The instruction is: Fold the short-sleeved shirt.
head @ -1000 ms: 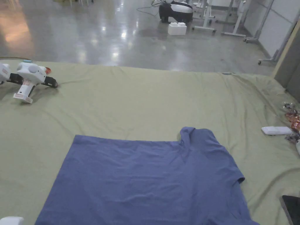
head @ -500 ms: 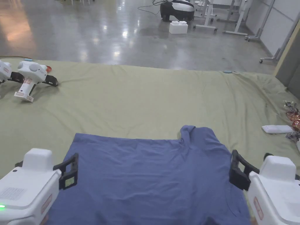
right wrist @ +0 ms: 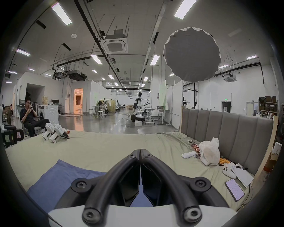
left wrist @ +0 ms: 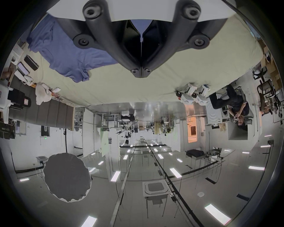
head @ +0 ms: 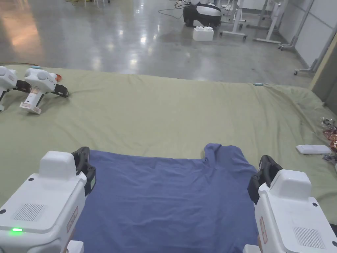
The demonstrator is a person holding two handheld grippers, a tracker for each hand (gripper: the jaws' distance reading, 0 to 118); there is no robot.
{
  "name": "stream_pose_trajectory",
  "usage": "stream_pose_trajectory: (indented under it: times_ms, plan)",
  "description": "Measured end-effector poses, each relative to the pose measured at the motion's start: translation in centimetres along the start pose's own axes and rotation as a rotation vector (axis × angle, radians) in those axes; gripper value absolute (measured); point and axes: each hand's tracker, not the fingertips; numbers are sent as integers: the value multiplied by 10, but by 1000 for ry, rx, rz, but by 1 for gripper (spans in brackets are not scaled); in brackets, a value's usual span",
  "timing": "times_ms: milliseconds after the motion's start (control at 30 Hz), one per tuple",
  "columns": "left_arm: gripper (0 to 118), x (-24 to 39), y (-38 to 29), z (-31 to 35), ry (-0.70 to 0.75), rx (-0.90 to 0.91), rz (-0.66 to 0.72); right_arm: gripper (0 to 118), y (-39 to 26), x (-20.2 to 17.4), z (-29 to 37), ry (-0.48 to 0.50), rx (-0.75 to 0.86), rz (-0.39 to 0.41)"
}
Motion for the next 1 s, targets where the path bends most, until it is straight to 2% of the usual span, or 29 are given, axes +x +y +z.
stream_pose_trajectory:
  times_ms: [67, 100, 133, 200, 367, 467, 500, 633, 667, 800, 867, 1000]
  plan:
    - [0, -15, -10, 8, -51, -64, 31, 0, -5, 1, 0, 23, -21, -13]
    - [0, -21, -16, 11, -68, -125, 25, 0, -9, 3, 1, 75, -28, -41]
    - [0, -26, -24, 17, -47, -148, 4, 0, -13, 3, 1, 88, -33, -41]
    - [0, -41, -40, 26, -12, -221, -27, 0, -20, -1, 3, 84, -66, 9]
    - [0, -88, -76, 39, 41, -468, 120, 0, -37, -3, 3, 118, -134, 6]
    - [3, -109, -103, 36, 16, -666, 146, 0, -44, -6, 3, 127, -172, 33]
    - [10, -112, -109, 35, 17, -682, 156, 0, -46, -7, 1, 137, -191, 42]
    - [69, -106, -122, 28, 78, -780, 142, 0, -51, -6, 0, 148, -223, 48]
    - [73, -105, -126, 23, 83, -831, 142, 0, -52, -5, -1, 148, -231, 50]
    - [72, -94, -146, 8, 102, -996, 126, 0, -57, 2, 0, 144, -255, 61]
    - [70, -88, -141, 13, 119, -942, 129, 0, -60, 9, 2, 137, -268, 67]
    - [50, -80, -132, 18, 94, -947, 128, 0, -65, 24, 7, 111, -294, 61]
